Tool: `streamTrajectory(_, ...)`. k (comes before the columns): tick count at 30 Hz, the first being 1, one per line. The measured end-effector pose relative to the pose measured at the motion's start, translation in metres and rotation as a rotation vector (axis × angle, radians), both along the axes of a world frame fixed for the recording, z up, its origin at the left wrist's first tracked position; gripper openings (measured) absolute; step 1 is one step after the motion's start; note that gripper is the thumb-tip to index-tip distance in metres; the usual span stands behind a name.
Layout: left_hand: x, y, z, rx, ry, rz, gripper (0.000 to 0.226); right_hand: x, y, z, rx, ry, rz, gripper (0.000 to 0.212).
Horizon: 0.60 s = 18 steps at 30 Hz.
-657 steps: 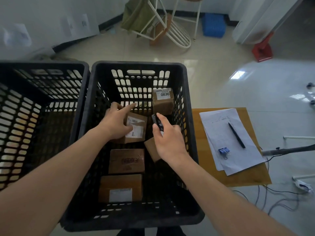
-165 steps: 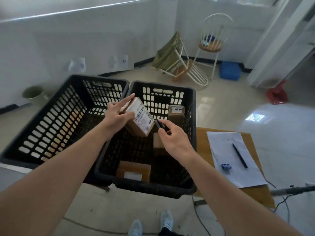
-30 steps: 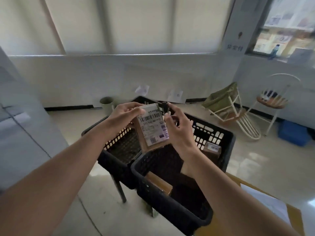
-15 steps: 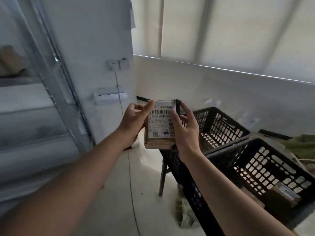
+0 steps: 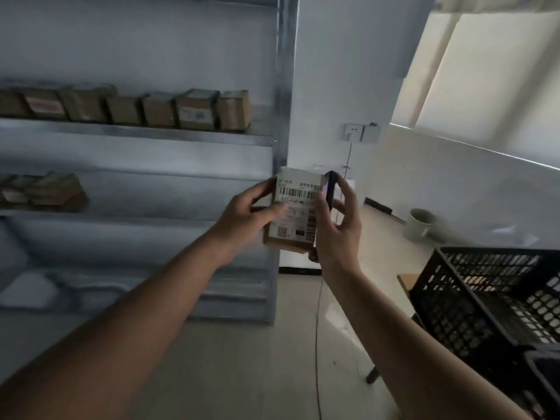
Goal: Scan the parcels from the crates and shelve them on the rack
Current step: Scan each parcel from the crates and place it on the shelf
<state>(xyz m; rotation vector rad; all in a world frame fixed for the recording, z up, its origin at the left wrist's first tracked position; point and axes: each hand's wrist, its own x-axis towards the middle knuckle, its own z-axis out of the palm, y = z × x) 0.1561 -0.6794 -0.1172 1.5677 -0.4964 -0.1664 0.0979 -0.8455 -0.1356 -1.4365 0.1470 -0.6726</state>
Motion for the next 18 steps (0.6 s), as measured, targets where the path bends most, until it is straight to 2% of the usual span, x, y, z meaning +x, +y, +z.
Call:
streamTrajectory(7, 0.030, 0.152, -0.006, 0.030, -0.115, 0.218, 0.056, 0.056, 0.144, 0.001, -0.010, 0.030, 0.190, 0.044)
streamTrajectory(11, 0.053, 0.222, -0.018, 0.163, -0.246, 0.425, 0.062, 0.094, 0.211, -0.004, -0.051, 0.065, 0.268, 0.045)
streamTrajectory(16, 0.095, 0.292, -0.032, 0.317, -0.491, 0.587, 0.064, 0.159, 0.284, -0.023, -0.032, 0.090, 0.377, 0.047)
streamTrajectory(18, 0.120, 0.317, -0.038, 0.345, -0.509, 0.624, 0.062, 0.191, 0.312, -0.033, -0.021, 0.086, 0.404, 0.047)
